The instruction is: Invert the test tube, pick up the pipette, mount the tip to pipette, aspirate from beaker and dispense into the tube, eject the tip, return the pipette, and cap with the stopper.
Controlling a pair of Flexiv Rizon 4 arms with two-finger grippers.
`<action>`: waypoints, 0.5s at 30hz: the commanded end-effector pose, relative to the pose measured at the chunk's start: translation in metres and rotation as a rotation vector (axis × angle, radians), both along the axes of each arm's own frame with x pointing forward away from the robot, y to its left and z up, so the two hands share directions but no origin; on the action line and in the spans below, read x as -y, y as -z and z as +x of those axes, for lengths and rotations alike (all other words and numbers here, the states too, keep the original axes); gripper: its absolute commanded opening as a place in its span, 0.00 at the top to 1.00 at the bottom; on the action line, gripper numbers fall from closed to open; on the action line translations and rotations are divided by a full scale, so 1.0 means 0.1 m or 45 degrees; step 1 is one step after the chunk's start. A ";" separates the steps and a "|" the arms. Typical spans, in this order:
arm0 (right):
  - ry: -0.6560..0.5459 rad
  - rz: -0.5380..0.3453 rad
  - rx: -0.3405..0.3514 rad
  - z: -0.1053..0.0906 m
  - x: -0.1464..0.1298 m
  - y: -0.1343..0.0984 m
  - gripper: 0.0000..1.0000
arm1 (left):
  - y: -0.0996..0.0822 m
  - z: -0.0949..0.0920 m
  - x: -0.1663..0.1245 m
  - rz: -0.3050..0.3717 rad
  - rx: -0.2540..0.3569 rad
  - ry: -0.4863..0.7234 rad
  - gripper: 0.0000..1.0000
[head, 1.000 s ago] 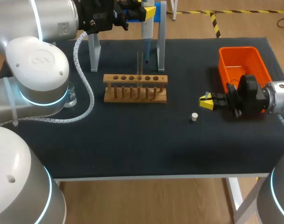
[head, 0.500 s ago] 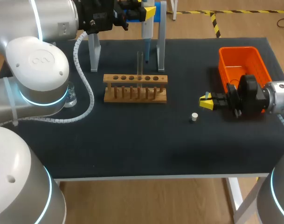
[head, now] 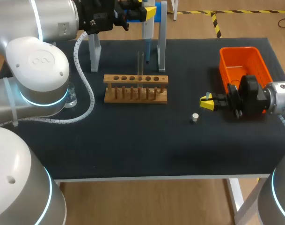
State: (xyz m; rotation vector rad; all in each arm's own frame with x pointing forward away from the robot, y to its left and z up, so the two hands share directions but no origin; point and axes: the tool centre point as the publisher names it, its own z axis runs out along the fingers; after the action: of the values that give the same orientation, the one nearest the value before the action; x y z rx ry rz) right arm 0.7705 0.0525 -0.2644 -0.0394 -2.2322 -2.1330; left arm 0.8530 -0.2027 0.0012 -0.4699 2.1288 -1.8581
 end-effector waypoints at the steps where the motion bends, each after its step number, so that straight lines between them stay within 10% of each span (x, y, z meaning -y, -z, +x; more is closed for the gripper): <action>1: 0.000 -0.003 0.000 -0.01 0.01 -0.01 1.00 | -0.01 0.01 0.00 0.001 -0.001 0.002 1.00; 15: -0.008 -0.030 0.012 0.06 -0.15 -0.02 1.00 | -0.01 0.01 0.00 0.001 -0.001 0.002 1.00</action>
State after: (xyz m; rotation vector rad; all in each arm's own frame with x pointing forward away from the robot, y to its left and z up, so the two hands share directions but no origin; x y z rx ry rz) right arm 0.7722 0.0579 -0.2646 -0.0279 -2.2479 -2.1227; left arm 0.8530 -0.2027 0.0012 -0.4699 2.1288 -1.8580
